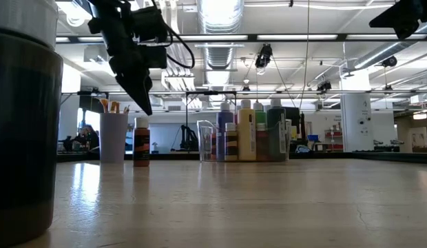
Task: Pick & Place Paint Supplies
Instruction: Put the brown paint bottle into the transparent bin
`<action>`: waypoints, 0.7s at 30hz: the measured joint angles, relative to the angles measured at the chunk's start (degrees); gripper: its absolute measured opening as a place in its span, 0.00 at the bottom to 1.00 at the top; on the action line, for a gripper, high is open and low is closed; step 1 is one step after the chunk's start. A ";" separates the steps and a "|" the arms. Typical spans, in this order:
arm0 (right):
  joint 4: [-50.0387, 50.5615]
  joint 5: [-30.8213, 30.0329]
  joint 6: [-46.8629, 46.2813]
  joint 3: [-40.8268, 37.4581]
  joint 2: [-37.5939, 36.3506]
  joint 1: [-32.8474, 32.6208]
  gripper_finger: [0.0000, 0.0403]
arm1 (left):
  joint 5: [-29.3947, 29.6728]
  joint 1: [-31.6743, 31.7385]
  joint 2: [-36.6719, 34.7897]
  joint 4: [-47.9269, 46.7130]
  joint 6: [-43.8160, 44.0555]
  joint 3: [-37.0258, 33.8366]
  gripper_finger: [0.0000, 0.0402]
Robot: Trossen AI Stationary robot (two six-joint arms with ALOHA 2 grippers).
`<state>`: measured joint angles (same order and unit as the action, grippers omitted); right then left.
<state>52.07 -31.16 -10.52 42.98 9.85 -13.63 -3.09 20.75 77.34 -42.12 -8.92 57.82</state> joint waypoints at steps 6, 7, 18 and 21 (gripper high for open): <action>0.00 -0.02 0.00 0.00 0.00 0.00 0.02 | 0.00 0.00 0.00 0.00 -1.01 0.00 0.66; 0.00 -0.02 0.00 0.00 0.00 0.00 0.02 | 0.00 0.00 0.00 -0.28 -0.88 0.00 0.66; -0.02 0.00 0.00 -0.02 0.00 0.00 0.02 | -0.03 0.00 0.01 2.92 -0.09 -4.67 0.66; -0.02 0.00 0.00 -0.02 0.00 0.00 0.02 | -0.02 -0.02 0.02 4.06 -0.07 -5.45 0.66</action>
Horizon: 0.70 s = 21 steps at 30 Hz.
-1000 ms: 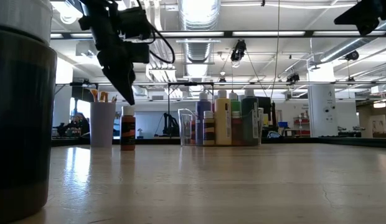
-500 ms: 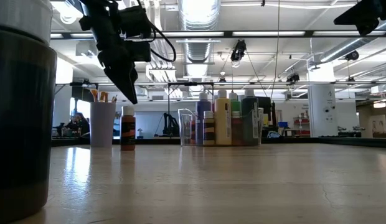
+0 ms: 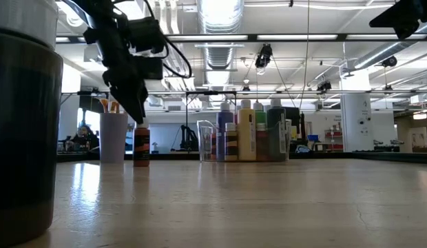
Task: Pick & Place Paint Supplies
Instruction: Put the brown paint bottle into the transparent bin
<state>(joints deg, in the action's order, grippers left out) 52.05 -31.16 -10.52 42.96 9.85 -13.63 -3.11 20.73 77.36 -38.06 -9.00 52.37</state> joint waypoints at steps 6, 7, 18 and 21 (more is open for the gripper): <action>0.00 0.04 0.01 0.00 0.00 0.00 0.02 | 0.14 0.01 0.42 2.29 0.00 -0.38 0.66; 0.00 0.07 0.02 0.00 0.00 0.00 0.02 | 0.16 0.02 0.71 2.22 0.00 -0.49 0.66; -0.02 0.09 0.01 0.00 0.00 0.01 0.02 | 0.17 0.02 5.29 2.98 -0.50 -1.00 0.66; 0.00 0.09 0.02 0.00 0.00 0.00 0.02 | 0.17 0.01 5.18 1.67 -0.44 -0.68 0.66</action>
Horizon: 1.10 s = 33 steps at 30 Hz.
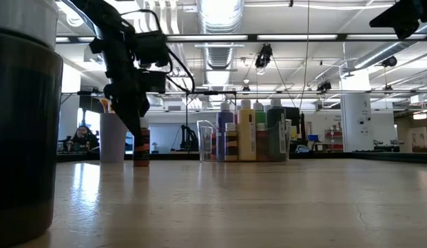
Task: Pick & Place Paint Supplies
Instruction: Put the brown paint bottle into the transparent bin
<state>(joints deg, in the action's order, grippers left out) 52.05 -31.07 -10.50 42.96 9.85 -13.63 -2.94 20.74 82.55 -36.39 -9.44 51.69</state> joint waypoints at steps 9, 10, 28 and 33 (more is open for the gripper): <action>-0.02 0.00 -0.01 0.00 0.00 0.02 0.02 | 0.00 0.01 -0.18 -1.38 -0.36 2.82 0.66; -0.02 0.00 0.00 0.00 0.00 0.00 0.02 | 0.09 0.01 -0.18 -1.97 -0.39 2.99 0.66; -0.02 -0.02 -0.01 0.00 0.00 0.01 0.02 | 1.53 0.01 -0.20 -5.34 -0.74 4.39 0.49; -0.02 -0.02 0.00 0.00 0.00 0.00 0.02 | 1.53 0.01 -0.20 -5.33 -0.98 4.73 0.41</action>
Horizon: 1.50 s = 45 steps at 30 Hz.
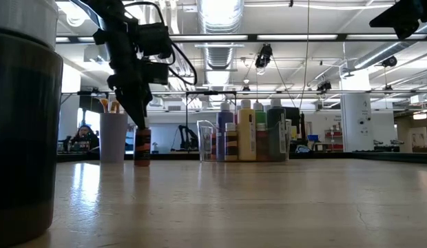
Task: Pick & Place Paint Supplies
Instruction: Put the brown paint bottle into the transparent bin
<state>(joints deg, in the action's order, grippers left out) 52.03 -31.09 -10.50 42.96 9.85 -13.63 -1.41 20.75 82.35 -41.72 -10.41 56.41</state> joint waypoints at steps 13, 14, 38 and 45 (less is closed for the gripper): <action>0.00 0.00 -0.01 0.00 0.00 0.00 0.02 | -0.19 0.00 0.00 0.18 -0.96 0.14 0.31; 0.02 -0.02 0.00 0.00 0.00 0.02 0.02 | -0.20 0.00 0.00 0.21 -0.52 0.13 0.33; 0.00 0.00 0.00 0.00 0.00 0.00 0.02 | -0.53 0.00 -0.02 1.12 -0.24 0.12 0.35; 0.01 -0.02 -0.01 -0.01 0.00 0.00 0.02 | -0.50 0.00 -0.02 1.10 -0.31 0.12 0.31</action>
<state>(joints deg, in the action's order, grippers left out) 52.04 -31.11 -10.51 42.95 9.85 -13.63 -1.91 20.75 82.32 -40.62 -10.72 56.53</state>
